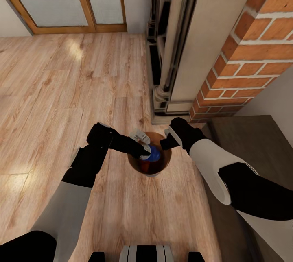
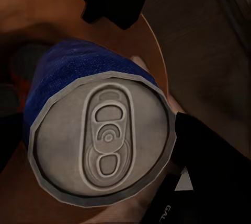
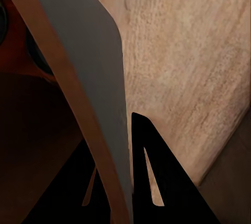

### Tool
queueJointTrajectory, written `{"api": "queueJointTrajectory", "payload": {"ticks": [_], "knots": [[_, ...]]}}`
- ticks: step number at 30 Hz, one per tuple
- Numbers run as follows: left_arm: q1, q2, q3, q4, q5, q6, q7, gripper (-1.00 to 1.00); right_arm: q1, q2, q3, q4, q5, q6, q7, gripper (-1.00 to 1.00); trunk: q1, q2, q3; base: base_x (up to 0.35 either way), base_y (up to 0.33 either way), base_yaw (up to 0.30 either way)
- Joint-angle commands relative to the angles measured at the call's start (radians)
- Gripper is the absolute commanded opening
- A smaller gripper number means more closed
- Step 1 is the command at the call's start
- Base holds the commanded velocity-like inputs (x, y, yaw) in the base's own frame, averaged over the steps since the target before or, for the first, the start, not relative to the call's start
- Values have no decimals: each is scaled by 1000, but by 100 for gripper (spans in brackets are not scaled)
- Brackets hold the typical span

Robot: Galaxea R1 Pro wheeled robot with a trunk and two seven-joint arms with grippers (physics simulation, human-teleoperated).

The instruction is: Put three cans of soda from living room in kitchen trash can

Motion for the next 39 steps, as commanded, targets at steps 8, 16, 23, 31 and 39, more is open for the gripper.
{"api": "queueJointTrajectory", "payload": {"ticks": [8,16,23,31,39], "knots": [[1,4,-71,58,-14,0,7,-100,-1,2,-4,-5,-23,1,6,-100,0,0,0,0,0,0],[1,2,-81,92,-74,0,25,-100,-1,2,-4,-6,-24,1,6,-100,0,0,0,0,0,0],[1,-1,-81,103,-80,0,51,-100,0,2,-6,-6,-24,1,6,-100,0,0,0,0,0,0],[1,-5,-82,131,-73,0,61,-100,0,2,-5,-5,-25,1,6,-100,0,0,0,0,0,0],[-1,-9,-83,139,-70,0,76,-100,0,2,-4,-4,-26,1,6,-100,0,0,0,0,0,0]]}}
